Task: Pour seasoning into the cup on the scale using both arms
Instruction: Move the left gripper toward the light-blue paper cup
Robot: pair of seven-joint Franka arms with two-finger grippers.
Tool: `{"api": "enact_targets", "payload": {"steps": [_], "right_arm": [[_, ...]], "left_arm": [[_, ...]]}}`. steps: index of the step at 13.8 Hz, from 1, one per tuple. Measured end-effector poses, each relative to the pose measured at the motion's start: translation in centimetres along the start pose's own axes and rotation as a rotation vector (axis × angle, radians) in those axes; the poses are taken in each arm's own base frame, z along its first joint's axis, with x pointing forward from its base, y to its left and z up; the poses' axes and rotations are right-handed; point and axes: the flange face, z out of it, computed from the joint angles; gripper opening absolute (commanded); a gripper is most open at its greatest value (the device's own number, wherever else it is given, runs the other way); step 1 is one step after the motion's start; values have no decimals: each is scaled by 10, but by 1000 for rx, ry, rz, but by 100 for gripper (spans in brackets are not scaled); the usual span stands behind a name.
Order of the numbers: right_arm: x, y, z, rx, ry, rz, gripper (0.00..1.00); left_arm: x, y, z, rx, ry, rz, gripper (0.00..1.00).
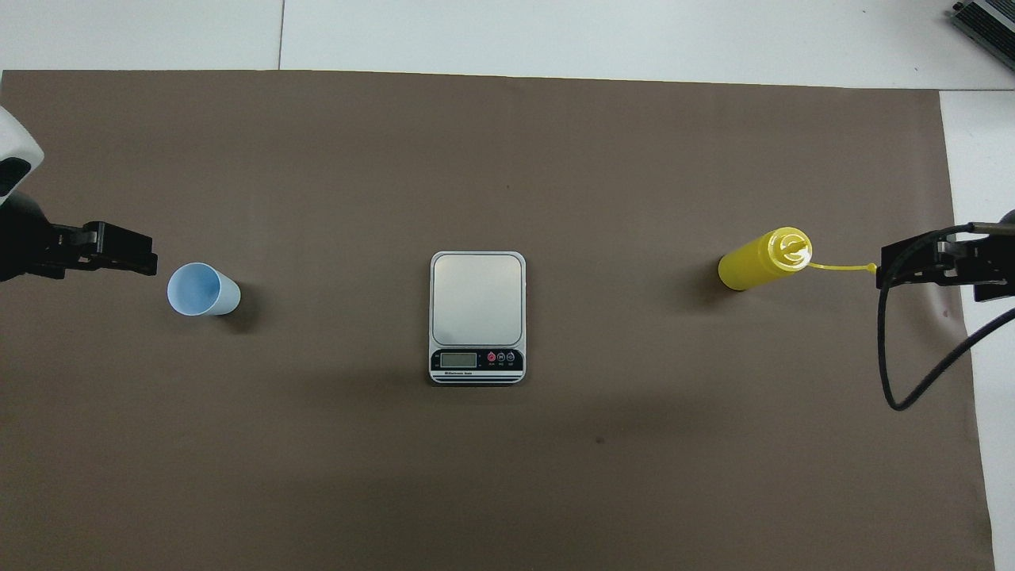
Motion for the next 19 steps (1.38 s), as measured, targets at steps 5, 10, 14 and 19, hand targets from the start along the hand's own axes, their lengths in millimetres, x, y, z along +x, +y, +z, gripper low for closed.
{"api": "enact_targets", "payload": {"steps": [5, 10, 14, 19], "right_arm": [[0, 0, 0, 0, 0, 0, 100], [0, 0, 0, 0, 0, 0, 100], [0, 0, 0, 0, 0, 0, 100], [0, 0, 0, 0, 0, 0, 100]], "left_arm": [[0, 0, 0, 0, 0, -1, 100], [0, -3, 0, 0, 2, -25, 100], [4, -32, -3, -3, 26, -79, 100], [28, -60, 17, -10, 87, -127, 100]]}}
